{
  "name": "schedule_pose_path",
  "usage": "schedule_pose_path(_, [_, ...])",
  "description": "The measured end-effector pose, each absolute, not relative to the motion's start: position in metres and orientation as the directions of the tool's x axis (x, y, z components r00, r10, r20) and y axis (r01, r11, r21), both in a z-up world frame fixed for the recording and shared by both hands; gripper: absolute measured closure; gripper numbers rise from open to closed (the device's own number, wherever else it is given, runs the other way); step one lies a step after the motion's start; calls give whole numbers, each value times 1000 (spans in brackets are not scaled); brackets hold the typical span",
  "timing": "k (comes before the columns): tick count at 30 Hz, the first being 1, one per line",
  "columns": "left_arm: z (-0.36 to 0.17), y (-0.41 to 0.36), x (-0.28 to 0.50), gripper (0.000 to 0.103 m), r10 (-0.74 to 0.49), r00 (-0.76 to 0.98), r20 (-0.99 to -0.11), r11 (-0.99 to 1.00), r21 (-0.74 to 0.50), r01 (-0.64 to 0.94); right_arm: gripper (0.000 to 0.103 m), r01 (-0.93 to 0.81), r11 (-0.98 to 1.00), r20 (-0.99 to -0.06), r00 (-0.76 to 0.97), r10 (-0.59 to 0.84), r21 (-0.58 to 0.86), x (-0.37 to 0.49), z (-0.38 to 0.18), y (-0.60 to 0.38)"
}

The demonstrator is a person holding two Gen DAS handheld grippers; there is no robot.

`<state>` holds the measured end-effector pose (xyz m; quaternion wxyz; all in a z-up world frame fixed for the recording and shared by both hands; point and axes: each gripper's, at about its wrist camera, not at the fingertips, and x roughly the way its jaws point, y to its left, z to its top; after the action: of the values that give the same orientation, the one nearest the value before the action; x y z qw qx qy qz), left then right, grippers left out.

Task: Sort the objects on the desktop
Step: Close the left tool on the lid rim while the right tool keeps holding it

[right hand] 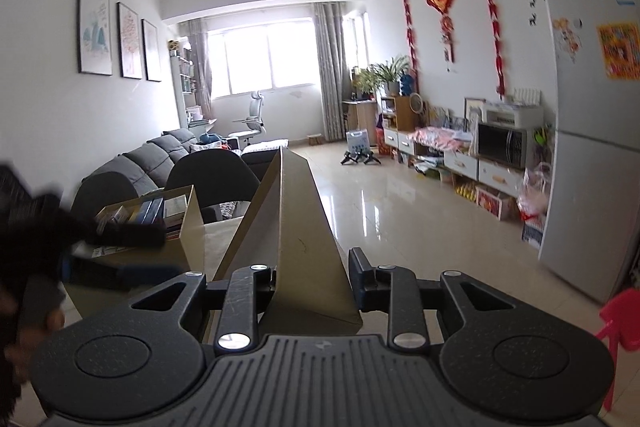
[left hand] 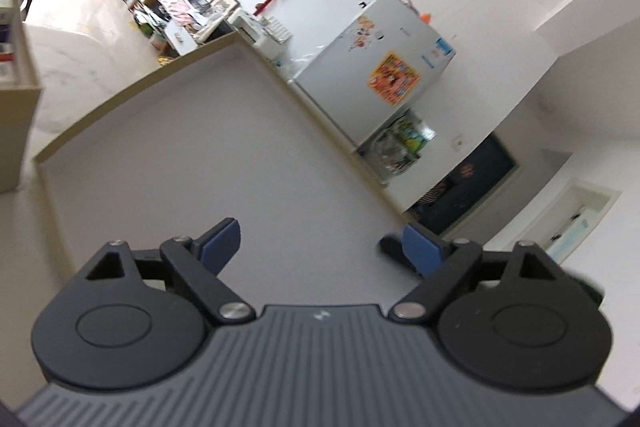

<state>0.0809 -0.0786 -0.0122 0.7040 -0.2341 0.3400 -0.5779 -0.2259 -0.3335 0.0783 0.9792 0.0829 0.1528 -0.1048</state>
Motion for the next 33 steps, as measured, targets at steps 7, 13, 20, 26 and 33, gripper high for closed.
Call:
schedule_pose_path(7, [1, -102, 86, 21, -982, 57, -179, 178, -791, 585, 71, 205, 975, -299, 939, -172, 83, -223, 84, -320])
schedule_pose_path(13, [7, -111, 84, 31, -984, 35, -175, 163, -806, 569, 71, 182, 981, -292, 944, -155, 67, -220, 88, -315])
schedule_pose_path(20, [3, -111, 84, 73, -978, 48, -205, 197, -811, 551, 70, 155, 987, -284, 949, -135, 47, -216, 93, -308])
schedule_pose_path(26, [-6, -104, 86, 89, -980, 56, -193, 193, -824, 532, 69, 131, 991, -278, 953, -118, 31, -213, 97, -302])
schedule_pose_path(33, [-6, -85, 84, 90, -986, 53, -158, 162, -828, 537, 33, 9, 981, -287, 957, 48, 196, -223, 93, -316])
